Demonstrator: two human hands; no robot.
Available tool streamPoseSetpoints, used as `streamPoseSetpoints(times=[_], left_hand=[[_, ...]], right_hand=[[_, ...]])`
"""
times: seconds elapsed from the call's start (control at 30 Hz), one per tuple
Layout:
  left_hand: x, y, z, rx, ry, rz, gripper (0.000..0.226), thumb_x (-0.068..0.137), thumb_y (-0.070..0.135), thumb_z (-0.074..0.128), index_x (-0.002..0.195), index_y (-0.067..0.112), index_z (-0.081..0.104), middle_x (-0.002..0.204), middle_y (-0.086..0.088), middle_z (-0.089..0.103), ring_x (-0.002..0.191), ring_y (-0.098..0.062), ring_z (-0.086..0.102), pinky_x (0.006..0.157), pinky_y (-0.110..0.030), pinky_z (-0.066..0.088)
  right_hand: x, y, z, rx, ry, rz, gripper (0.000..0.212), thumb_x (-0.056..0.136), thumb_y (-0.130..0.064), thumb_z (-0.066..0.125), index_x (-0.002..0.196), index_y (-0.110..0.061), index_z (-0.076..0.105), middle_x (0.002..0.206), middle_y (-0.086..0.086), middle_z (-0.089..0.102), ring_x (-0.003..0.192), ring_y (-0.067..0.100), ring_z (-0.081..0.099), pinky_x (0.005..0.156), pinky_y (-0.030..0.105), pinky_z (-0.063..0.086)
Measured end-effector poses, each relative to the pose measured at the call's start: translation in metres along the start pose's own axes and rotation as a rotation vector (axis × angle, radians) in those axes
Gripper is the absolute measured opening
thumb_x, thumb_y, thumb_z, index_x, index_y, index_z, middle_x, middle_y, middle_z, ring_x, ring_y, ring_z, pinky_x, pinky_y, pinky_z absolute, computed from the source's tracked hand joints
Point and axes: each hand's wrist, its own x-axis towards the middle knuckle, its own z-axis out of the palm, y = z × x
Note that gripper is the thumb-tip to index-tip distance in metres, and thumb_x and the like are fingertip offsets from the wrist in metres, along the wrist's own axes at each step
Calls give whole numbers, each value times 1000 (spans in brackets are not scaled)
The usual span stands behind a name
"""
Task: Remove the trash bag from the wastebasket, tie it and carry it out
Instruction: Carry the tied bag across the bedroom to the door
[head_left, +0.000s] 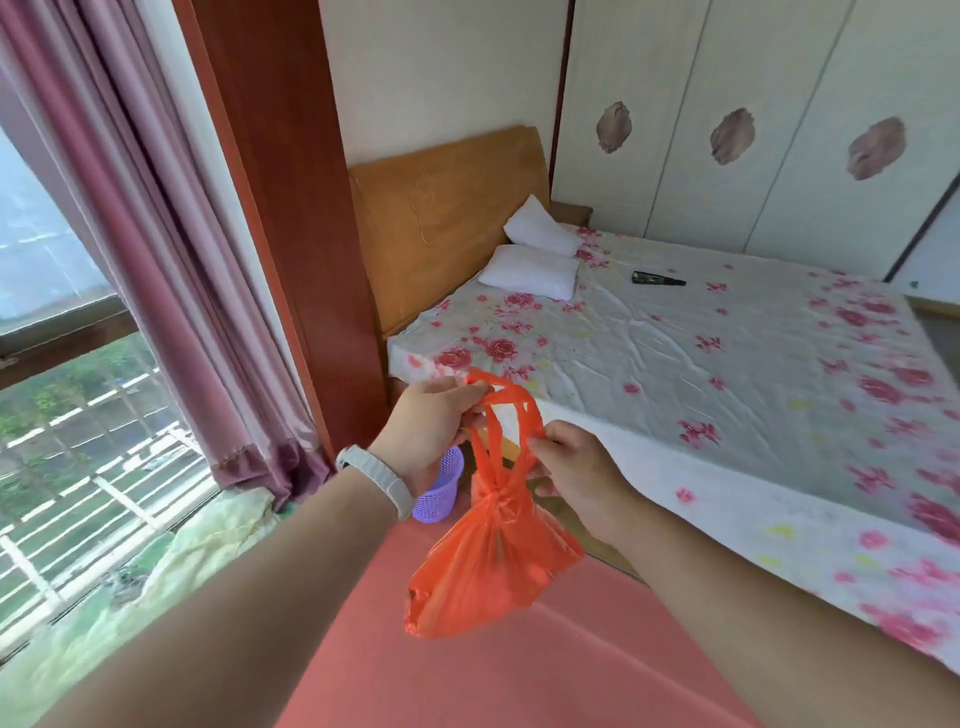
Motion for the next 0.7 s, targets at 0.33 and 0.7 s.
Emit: streamPoseSetpoints(times=[0.33, 0.7], left_hand=[[-19, -31, 115, 23, -221, -110, 13, 86, 6, 58, 80, 6, 69, 73, -10, 62, 62, -19, 57, 59, -26, 43], [-77, -38, 301, 105, -470, -102, 17, 88, 8, 57, 83, 10, 74, 87, -11, 77, 76, -20, 72, 59, -22, 53]], right_hand=[[-58, 47, -85, 140, 249, 166, 10, 88, -6, 52, 81, -4, 59, 61, 9, 60, 43, 10, 53, 44, 22, 46], [-135, 92, -251, 207, 309, 70, 32, 94, -10, 57, 63, -16, 59, 51, -4, 63, 44, 8, 55, 45, 20, 47]])
